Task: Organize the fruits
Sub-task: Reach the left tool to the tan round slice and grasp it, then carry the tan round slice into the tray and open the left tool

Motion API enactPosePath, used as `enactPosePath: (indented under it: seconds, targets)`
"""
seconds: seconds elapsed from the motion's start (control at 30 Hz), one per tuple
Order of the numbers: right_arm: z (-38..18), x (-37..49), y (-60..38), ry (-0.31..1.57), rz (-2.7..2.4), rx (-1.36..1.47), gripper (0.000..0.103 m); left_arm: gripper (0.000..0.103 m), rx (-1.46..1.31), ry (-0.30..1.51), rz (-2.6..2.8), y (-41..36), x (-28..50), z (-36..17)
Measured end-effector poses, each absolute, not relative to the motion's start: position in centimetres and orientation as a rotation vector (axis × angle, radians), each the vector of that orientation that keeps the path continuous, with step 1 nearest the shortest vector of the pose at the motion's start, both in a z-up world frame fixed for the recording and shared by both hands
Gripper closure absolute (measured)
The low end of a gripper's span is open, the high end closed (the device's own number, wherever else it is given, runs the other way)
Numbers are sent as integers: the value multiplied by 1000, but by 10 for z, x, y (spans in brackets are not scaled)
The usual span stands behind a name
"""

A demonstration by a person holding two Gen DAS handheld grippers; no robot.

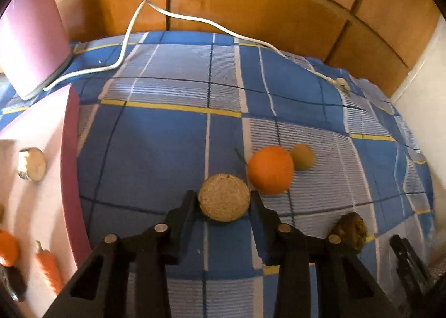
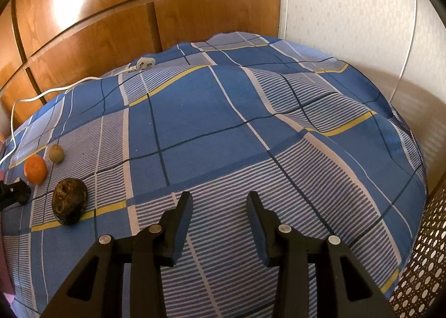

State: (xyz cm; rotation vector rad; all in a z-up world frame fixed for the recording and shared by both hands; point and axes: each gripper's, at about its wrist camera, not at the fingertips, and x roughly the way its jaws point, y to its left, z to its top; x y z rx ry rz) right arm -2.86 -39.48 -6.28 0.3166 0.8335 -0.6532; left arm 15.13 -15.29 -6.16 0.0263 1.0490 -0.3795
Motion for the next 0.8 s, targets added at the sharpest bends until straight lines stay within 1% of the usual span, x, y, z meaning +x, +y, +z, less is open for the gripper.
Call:
enactPosePath:
  seconds: [0.27,0.57,0.67,0.8]
  targets:
    - [-63,-28,-394,838,-649,315,62,65,-33,1002,-436,-132,124,-39]
    - [-61,-30,-387,845,-641,315,62,65,-140,908,-397,-76,91,-3]
    - [-62,-29,-379,849,-621,307,57,65,-170,876,-341,-51,85,6]
    - [-63,-26,-368,857,-596,290,56,65,-186,842,-268,-20,79,11]
